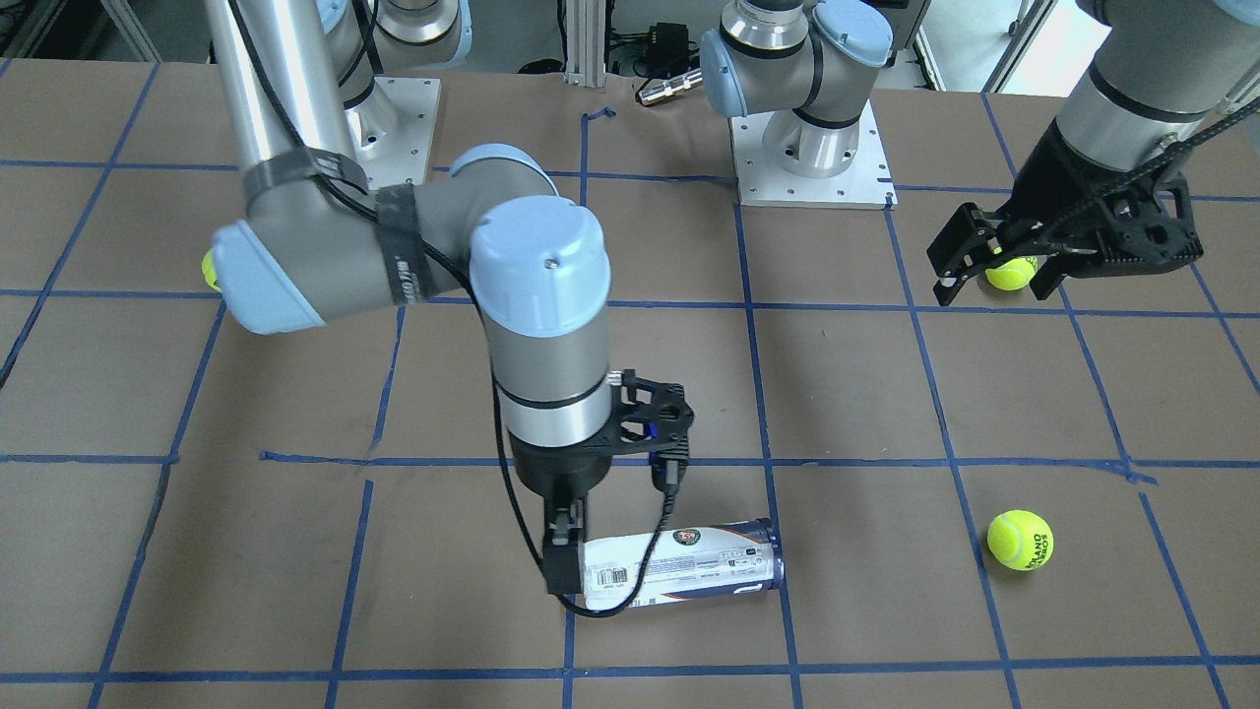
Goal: Lift up tennis ball bucket
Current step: 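Set the can down lying on the table and withdraw the right gripper, then grasp the open end of the lying can with the left gripper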
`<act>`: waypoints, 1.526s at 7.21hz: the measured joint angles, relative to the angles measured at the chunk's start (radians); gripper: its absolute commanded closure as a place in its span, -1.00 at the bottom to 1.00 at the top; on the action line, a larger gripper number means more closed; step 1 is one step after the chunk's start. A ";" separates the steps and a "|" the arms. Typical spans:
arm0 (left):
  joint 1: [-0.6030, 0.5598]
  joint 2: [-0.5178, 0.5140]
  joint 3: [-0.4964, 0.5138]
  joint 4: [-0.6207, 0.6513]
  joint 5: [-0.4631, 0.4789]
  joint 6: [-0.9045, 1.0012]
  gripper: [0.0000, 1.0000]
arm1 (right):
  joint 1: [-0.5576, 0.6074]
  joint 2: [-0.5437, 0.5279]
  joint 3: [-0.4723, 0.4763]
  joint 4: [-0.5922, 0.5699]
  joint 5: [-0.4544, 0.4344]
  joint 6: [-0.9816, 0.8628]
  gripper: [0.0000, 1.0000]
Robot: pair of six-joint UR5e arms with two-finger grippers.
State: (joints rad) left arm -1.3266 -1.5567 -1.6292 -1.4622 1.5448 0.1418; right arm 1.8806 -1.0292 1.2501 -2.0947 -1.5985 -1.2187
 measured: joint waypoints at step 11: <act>-0.011 -0.466 -0.087 0.483 -0.655 -0.037 -1.00 | -0.181 -0.481 0.159 0.531 0.020 1.241 -1.00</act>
State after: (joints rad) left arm -1.3378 -2.0226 -1.7164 -0.9787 0.8896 0.1051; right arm 1.6993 -1.5103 1.4088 -1.5638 -1.5788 0.0224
